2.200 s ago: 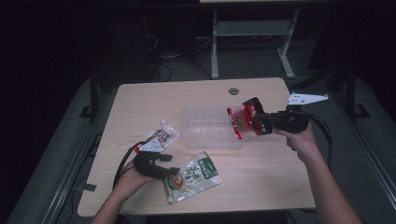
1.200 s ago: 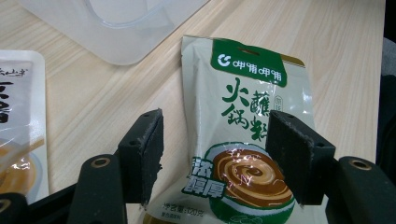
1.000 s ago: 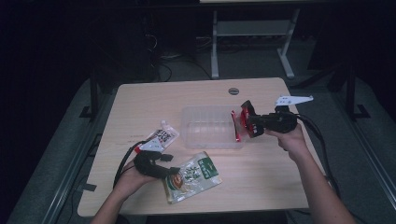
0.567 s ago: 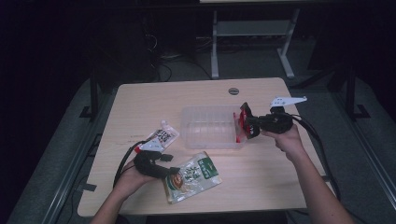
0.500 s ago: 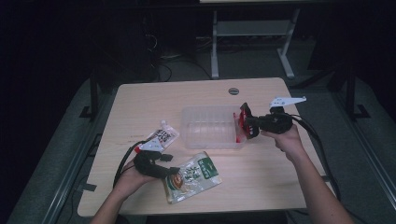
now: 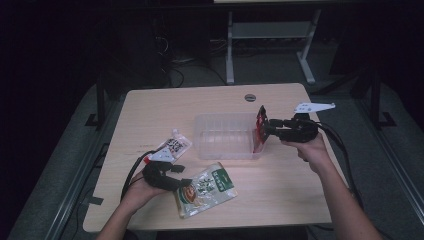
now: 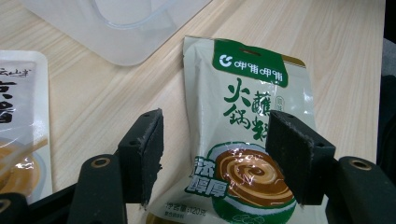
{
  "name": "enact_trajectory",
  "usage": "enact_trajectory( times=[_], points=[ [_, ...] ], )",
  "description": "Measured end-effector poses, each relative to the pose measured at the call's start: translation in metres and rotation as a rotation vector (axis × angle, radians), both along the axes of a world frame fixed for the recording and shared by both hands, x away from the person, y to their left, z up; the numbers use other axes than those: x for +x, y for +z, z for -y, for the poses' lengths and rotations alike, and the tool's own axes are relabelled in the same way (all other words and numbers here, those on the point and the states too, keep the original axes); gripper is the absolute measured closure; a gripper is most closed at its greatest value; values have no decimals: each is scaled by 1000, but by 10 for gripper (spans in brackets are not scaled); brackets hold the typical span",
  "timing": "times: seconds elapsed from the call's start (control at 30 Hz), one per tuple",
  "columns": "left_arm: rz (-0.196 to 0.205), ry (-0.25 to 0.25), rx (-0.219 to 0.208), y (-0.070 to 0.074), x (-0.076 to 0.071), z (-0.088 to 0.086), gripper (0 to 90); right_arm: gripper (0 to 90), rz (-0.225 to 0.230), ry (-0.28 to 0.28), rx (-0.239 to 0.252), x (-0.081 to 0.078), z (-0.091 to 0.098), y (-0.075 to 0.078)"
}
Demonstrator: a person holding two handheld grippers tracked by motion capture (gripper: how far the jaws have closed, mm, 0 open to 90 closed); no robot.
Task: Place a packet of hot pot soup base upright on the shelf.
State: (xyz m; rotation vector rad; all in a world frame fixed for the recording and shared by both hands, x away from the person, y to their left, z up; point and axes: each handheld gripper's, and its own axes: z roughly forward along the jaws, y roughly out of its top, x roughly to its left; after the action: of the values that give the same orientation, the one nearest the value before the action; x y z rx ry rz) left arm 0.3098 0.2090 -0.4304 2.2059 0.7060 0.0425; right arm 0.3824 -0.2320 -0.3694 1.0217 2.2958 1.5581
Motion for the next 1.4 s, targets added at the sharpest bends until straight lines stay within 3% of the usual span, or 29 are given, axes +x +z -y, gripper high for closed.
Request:
enact_trajectory(
  times=[0.27,0.67,1.1,1.23,1.4],
  points=[
    [10,-2,3,2,0,-2,366,409,12,-14,-33,-8,4,4],
    [23,0,1,3,-1,-5,366,329,-10,-34,-103,-32,23,-2],
    [18,-8,-1,2,-2,-5,366,269,-72,-25,-173,-65,34,-34],
    [17,-12,1,2,-3,-6,366,259,-117,1,-196,-76,31,-51],
    [18,-3,3,4,-4,-6,366,252,-139,41,-239,-84,24,-65]
  ],
)
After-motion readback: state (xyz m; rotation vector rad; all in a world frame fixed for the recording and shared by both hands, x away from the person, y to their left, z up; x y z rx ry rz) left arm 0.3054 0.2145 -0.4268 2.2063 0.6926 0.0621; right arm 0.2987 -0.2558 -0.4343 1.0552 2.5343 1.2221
